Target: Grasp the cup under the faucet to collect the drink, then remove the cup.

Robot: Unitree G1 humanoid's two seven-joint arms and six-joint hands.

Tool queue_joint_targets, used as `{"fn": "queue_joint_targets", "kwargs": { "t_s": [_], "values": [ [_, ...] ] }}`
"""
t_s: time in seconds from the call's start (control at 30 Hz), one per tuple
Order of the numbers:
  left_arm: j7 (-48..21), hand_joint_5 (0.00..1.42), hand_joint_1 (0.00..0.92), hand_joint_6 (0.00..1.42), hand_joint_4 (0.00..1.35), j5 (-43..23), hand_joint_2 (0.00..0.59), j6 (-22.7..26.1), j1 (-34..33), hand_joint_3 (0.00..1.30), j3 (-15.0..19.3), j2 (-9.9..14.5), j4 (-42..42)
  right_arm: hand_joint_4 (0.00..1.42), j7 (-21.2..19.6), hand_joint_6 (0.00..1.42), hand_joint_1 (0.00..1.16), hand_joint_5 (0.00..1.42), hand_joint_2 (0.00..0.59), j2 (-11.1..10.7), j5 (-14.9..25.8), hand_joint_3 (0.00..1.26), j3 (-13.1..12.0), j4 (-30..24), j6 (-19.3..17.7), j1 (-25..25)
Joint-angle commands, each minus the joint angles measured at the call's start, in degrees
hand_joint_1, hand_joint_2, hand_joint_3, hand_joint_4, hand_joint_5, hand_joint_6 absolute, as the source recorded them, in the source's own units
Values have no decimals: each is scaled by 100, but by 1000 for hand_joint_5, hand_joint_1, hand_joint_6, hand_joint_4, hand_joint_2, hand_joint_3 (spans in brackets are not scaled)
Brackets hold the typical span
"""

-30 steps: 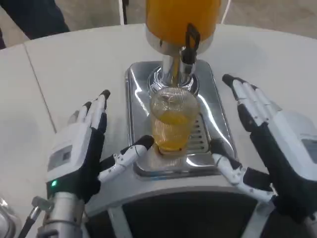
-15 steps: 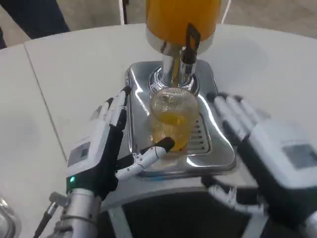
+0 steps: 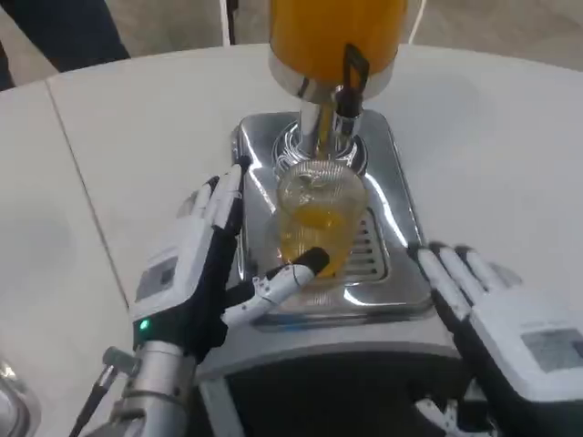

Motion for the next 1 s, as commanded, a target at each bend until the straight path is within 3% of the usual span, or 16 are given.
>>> {"fn": "queue_joint_targets", "kwargs": {
  "t_s": [0.03,0.27,0.6,1.0],
  "values": [
    [113,0,214,0,0,27,58,-134,-149,0,-92,-49,213,0,-188,76,822,0,335,-98,178,0,-121,371,-67,-18],
    [286,0,296,0,0,53,63,-135,-437,0,-184,-126,634,0,55,79,826,0,335,-3,392,0,-82,337,57,-307],
    [472,56,391,71,0,-63,70,-421,-842,0,-204,-254,1185,0,308,105,812,0,328,64,341,0,-50,-23,187,-190],
    [854,143,417,150,0,-183,71,-838,-1075,0,-245,-441,1767,0,433,119,803,0,326,161,317,0,2,-94,308,-179]
  ]
}}
